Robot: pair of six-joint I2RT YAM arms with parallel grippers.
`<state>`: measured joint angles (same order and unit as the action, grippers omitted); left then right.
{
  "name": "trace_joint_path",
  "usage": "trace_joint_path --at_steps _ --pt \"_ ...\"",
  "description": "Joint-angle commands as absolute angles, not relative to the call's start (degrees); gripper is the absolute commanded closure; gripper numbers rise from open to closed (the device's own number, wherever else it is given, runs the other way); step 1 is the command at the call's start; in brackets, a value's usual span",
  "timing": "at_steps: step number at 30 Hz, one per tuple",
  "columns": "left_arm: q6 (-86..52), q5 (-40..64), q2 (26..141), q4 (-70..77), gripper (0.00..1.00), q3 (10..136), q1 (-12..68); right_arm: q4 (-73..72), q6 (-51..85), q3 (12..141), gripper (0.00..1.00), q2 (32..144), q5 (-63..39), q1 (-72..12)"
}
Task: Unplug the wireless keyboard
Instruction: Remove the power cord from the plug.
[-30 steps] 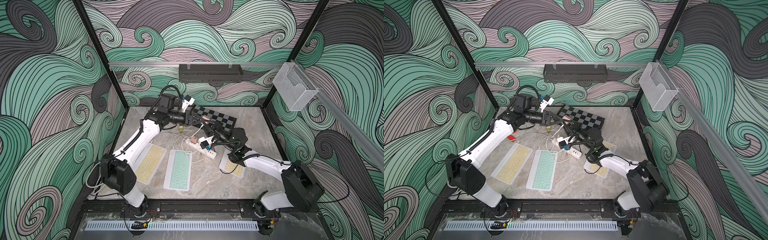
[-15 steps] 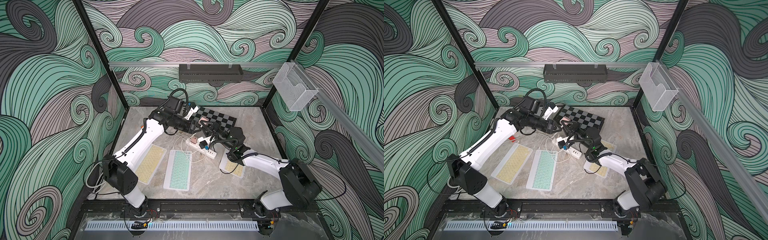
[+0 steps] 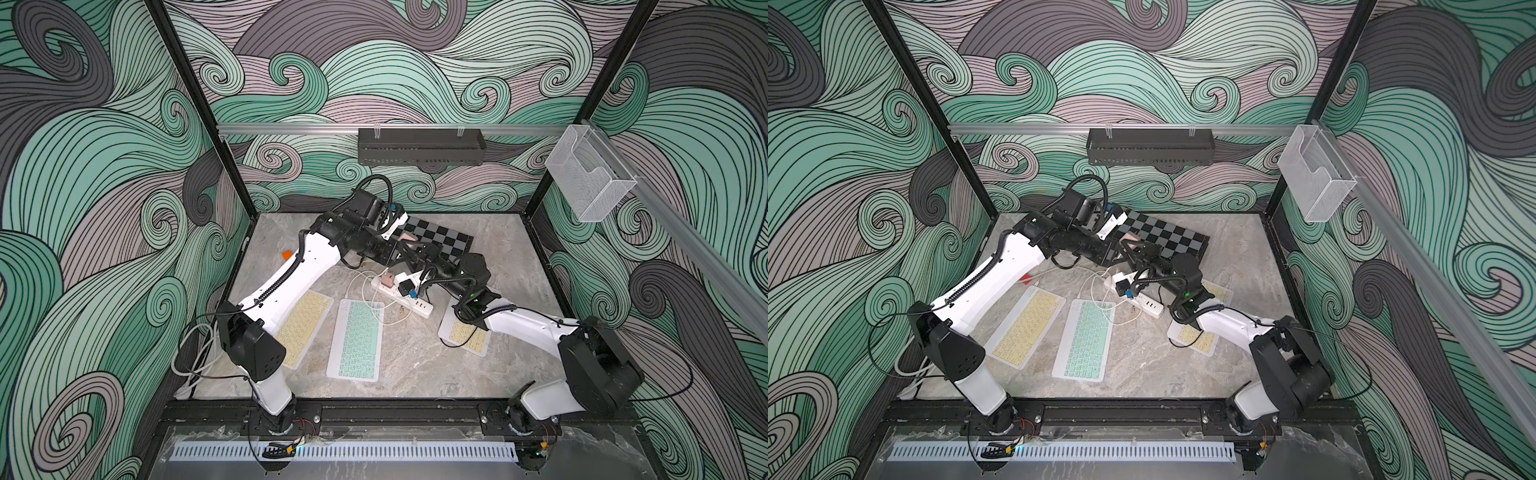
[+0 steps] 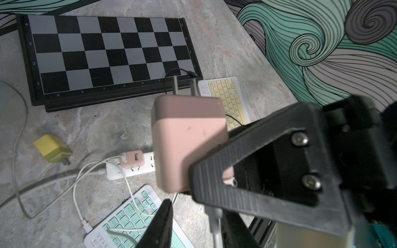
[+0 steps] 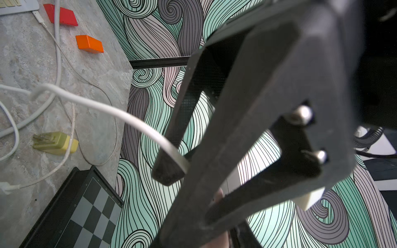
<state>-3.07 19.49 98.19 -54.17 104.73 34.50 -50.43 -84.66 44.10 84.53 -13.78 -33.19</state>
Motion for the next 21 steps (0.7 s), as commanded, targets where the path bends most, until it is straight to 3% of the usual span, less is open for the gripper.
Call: trace_joint_path --at_steps 1,6,13,21 --pt "-0.85 16.57 98.70 -56.73 0.70 106.90 35.23 -51.77 -84.27 45.79 1.00 85.07 -14.96 -33.61" --pt "-1.14 17.69 98.08 -54.55 1.00 106.87 36.01 -51.61 -84.33 45.79 1.00 85.67 -14.18 -33.83" --pt "-5.14 18.33 96.40 -51.95 1.00 104.50 36.91 -51.15 -85.56 46.54 1.00 88.02 -9.44 -32.66" --pt "-15.84 15.56 87.50 -44.23 1.00 90.99 36.91 -49.40 -82.07 48.87 1.00 90.93 -5.63 -25.80"
